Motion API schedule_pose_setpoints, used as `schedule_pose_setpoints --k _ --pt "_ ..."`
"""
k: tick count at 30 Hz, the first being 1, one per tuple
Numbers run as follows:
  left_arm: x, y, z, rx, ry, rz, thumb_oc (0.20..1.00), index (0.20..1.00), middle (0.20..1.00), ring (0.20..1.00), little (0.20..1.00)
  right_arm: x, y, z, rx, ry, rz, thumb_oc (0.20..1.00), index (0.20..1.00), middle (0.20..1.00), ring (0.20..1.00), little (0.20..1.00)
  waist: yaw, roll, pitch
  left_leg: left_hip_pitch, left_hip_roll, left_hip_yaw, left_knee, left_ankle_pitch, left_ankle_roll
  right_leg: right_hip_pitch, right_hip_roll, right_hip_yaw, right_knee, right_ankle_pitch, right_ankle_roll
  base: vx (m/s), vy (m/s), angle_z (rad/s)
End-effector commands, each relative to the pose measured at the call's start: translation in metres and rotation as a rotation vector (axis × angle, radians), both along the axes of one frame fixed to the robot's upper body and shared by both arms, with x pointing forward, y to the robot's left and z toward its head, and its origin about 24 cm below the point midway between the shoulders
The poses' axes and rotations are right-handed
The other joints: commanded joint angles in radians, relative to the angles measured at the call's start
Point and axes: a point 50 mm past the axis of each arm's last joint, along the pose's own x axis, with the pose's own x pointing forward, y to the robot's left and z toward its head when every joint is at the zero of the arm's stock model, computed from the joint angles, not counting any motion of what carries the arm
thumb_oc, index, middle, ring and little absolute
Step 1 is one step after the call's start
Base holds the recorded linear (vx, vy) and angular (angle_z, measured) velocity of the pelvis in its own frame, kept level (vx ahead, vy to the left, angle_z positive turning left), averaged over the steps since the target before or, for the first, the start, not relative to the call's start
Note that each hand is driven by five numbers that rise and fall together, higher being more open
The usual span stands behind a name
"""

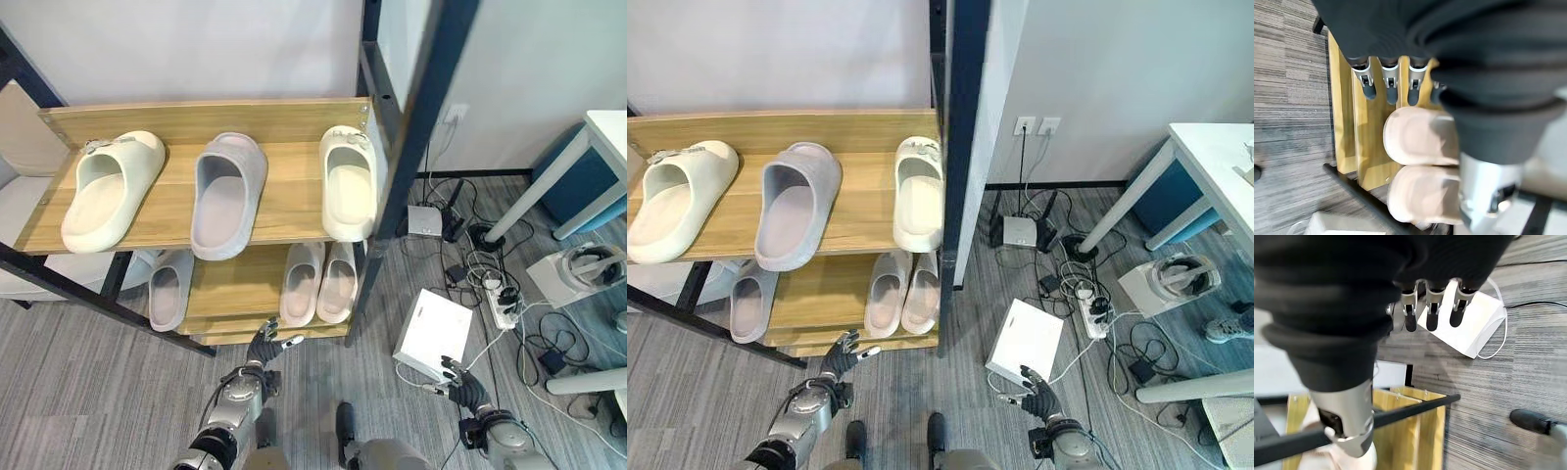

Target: Arrange the slippers neatly on the shoe rack.

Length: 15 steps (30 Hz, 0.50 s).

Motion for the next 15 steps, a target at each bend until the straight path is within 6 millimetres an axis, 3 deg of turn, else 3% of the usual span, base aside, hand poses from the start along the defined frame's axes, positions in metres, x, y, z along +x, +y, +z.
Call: schedule_pose_setpoints --k 1,3,4,12,15 --pt "0.023 0.013 0.021 0.016 -0.113 0.033 1.000 1.000 1.000 1.000 1.000 0.019 0.016 0.010 0.042 -0.084 0.024 1.000 1.000 1.000 1.000 1.000 0.040 -0.024 0.020 -0.019 0.004 0.048 0.056 -0.050 0.013 -0.030 -0.289 -0.012 0.000 0.068 0.237 -0.08 0.203 -0.60" --pt "0.022 0.018 0.023 0.022 -0.119 0.044 1.000 1.000 1.000 1.000 1.000 0.024 0.023 0.012 0.052 -0.095 0.048 1.000 1.000 1.000 1.000 1.000 0.056 -0.024 0.024 -0.024 -0.001 0.072 0.052 -0.051 0.022 -0.044 -0.289 -0.061 0.014 0.078 0.235 -0.07 0.192 -0.52" --pt "0.020 0.022 0.023 0.033 -0.119 0.038 1.000 1.000 1.000 1.000 1.000 0.025 0.027 0.012 0.058 -0.099 0.070 1.000 1.000 1.000 1.000 1.000 0.064 -0.017 0.019 -0.031 -0.006 0.087 0.049 -0.048 0.030 -0.028 -0.272 -0.081 0.036 0.048 0.227 -0.06 0.154 -0.47" --pt "0.008 0.028 0.015 0.025 -0.079 0.060 1.000 1.000 1.000 1.000 1.000 0.019 0.030 0.008 0.049 -0.069 0.109 1.000 1.000 1.000 1.000 1.000 0.096 -0.014 -0.011 -0.004 -0.019 0.109 0.028 -0.032 0.037 0.060 -0.174 -0.083 0.056 -0.066 0.192 -0.02 0.047 -0.14" --pt "0.006 0.027 0.014 0.013 -0.074 0.056 1.000 1.000 1.000 1.000 1.000 0.016 0.027 0.006 0.052 -0.059 0.097 1.000 1.000 1.000 1.000 1.000 0.092 -0.014 0.002 -0.011 -0.011 0.076 0.105 -0.029 0.026 0.089 -0.117 -0.045 0.045 -0.112 0.139 -0.03 -0.167 -0.03"
